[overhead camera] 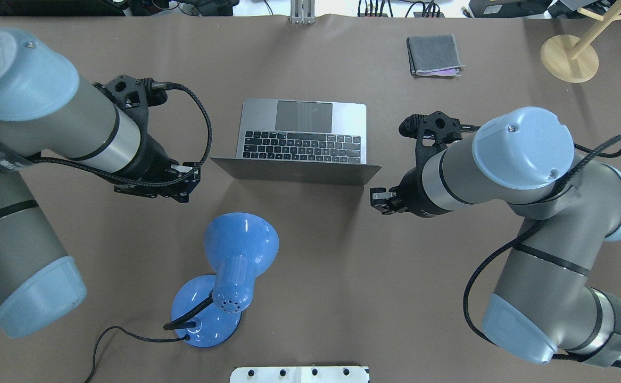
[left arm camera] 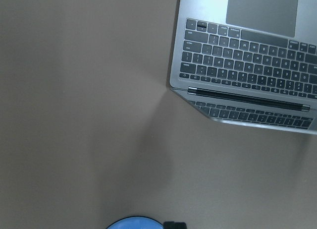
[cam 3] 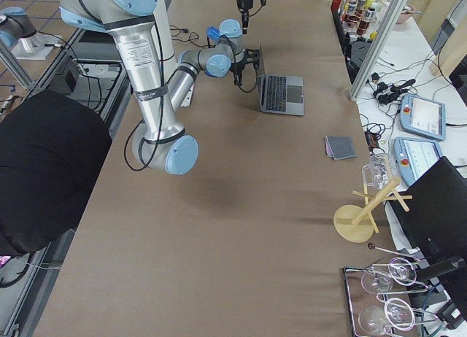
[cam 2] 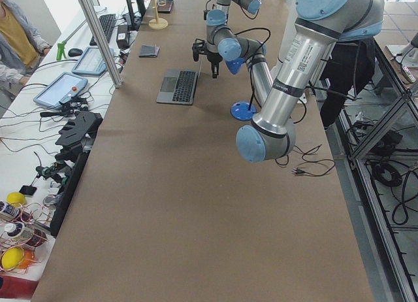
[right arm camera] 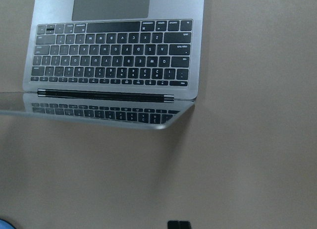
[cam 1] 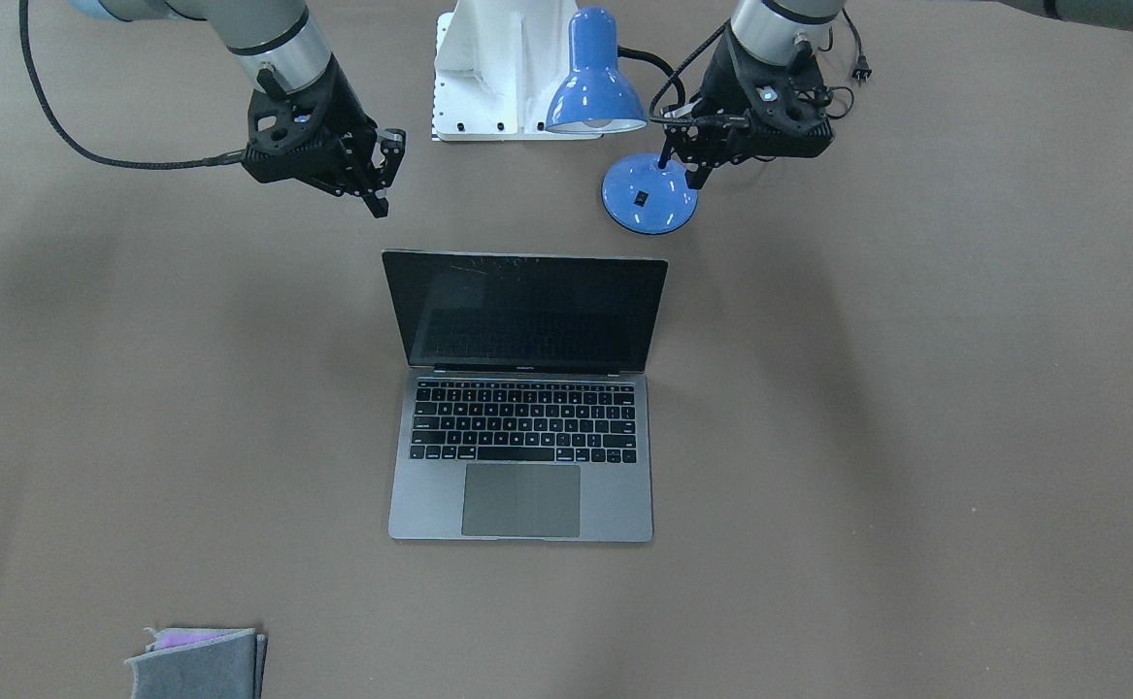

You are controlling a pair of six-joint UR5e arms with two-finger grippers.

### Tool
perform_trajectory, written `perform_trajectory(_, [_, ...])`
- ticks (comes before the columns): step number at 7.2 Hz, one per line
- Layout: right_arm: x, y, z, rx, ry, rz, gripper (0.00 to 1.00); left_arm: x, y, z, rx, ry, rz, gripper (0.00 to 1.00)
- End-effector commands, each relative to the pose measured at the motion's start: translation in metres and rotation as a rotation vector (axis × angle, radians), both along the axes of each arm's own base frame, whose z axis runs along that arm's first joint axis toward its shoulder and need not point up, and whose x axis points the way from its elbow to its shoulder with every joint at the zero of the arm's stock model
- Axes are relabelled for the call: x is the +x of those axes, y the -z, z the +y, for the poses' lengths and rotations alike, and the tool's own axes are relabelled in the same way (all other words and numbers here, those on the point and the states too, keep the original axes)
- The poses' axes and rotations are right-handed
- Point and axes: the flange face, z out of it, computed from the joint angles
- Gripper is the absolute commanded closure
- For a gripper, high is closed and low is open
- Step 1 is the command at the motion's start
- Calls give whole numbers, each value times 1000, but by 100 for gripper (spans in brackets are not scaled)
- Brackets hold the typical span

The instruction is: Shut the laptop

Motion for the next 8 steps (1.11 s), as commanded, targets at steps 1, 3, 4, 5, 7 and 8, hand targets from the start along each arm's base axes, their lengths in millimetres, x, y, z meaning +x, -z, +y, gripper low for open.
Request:
perform_trajectory(1, [-10,1,-6,-2,-2,5,100,37,3,-10,21,-4,-12,100])
perform_trajectory(3, [-10,5,-12,13,-27,8,100,42,0,-15,34,-4,3,100])
perform_trajectory(4, [-8,9,-16,22,-45,5,100,45,-2,-23,69,29,1,100])
perform_trajectory(5, [-7,14,-20,29,-84,3,100,50,-4,-31,110,60,16,100])
perform_trajectory(7, [-6,20,-23,28,-130,-1,100,51,-4,-38,156,100,13,100])
perform_trajectory(8, [-7,20,-25,30,-151,1,100,52,-2,-41,185,121,29,100])
